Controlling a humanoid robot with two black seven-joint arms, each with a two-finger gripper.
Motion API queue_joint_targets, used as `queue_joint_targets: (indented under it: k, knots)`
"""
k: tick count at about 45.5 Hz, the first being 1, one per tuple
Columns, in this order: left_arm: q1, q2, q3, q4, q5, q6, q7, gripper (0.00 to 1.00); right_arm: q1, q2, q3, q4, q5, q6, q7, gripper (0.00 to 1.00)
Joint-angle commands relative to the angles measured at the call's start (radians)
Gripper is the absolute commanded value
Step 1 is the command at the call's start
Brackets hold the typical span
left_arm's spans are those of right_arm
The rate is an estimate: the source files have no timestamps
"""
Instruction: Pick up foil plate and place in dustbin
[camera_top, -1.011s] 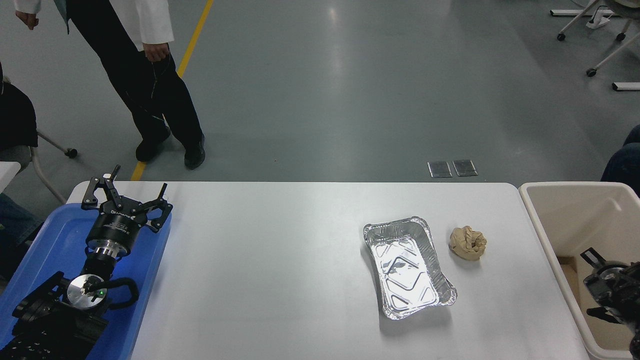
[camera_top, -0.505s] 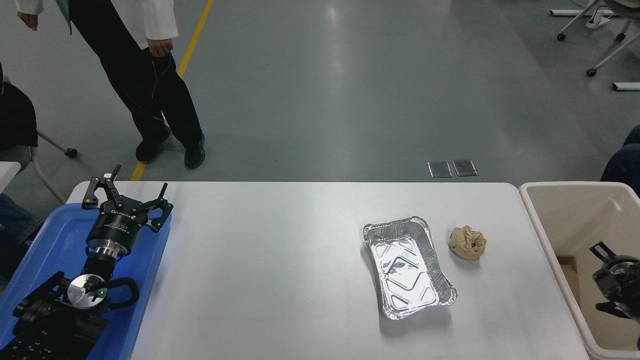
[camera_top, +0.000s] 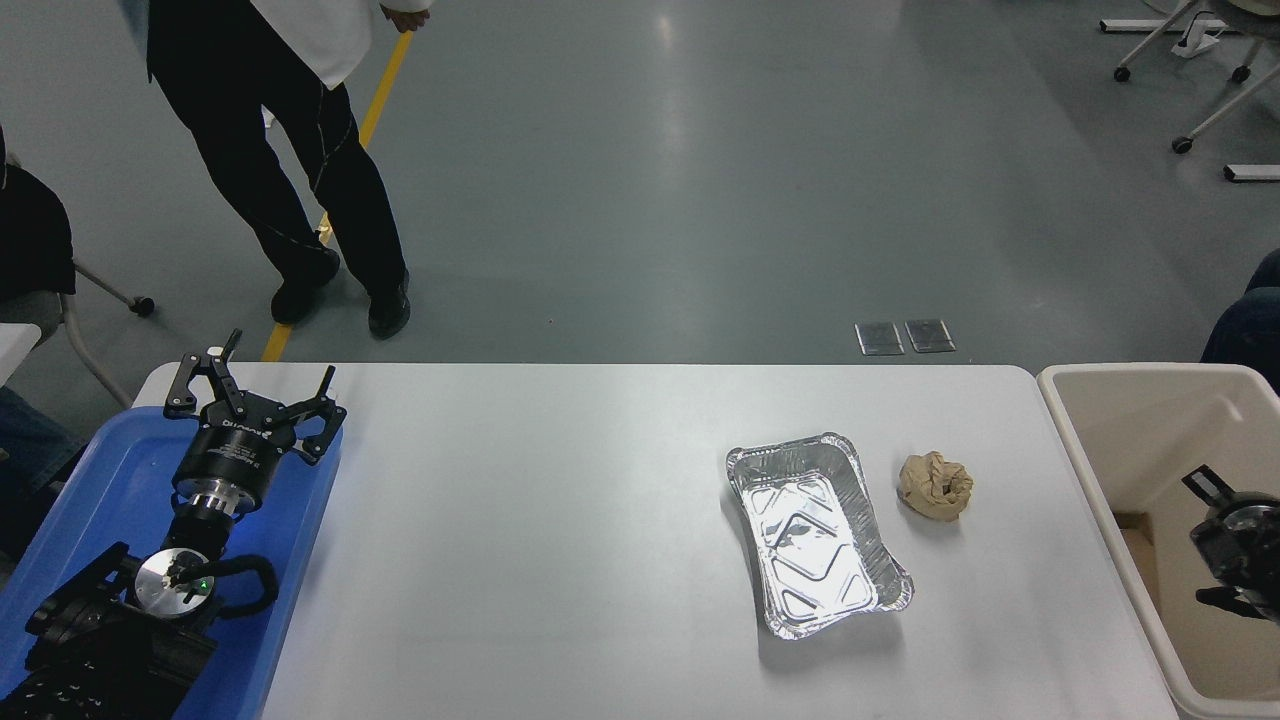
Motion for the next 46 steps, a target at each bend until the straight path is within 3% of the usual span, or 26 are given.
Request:
queue_joint_targets:
  k: [1,2,5,6,10,13,19,20,34,46]
  knots:
    - [-0.001,0.001,0.000,0.000,0.002,0.000,0.000,0.99,0.073,-0.047,-0.004,0.092,-0.004,0.015,0.000,0.00]
    - [-0.001,0.001,0.000,0.000,0.002,0.000,0.000,0.99,0.095,-0.064,-0.006,0.121,-0.003,0.015,0.000,0.01]
    - [-0.001,0.001,0.002,0.000,0.002,0.000,0.002,0.99,0.147,-0.131,-0.007,0.233,0.002,0.010,-0.008,0.38]
    - [-0.001,0.001,0.003,-0.002,0.002,0.000,0.002,0.99,0.162,-0.156,-0.007,0.269,-0.006,0.012,-0.008,0.45]
    - [-0.001,0.001,0.003,0.000,0.002,0.000,0.002,0.99,0.234,-0.236,-0.016,0.409,-0.012,0.015,-0.006,0.52]
    - [-0.001,0.001,0.003,-0.002,0.002,0.000,0.003,0.99,0.288,-0.280,-0.062,0.495,-0.010,0.016,-0.006,0.71]
    - [-0.003,0.001,0.003,-0.002,0.002,0.000,0.003,0.99,0.435,-0.352,-0.220,0.699,-0.010,0.041,0.002,0.91]
    - [-0.001,0.001,0.003,-0.002,0.002,0.000,0.003,0.99,0.513,-0.372,-0.290,0.783,-0.009,0.052,0.002,0.98]
    - [-0.001,0.001,0.003,-0.002,0.002,0.000,0.003,0.99,1.064,-0.365,-0.684,1.265,-0.009,0.168,0.002,1.00]
    - [-0.001,0.002,0.003,-0.002,0.002,0.000,0.003,0.99,1.431,-0.256,-0.816,1.546,-0.010,0.371,0.006,1.00]
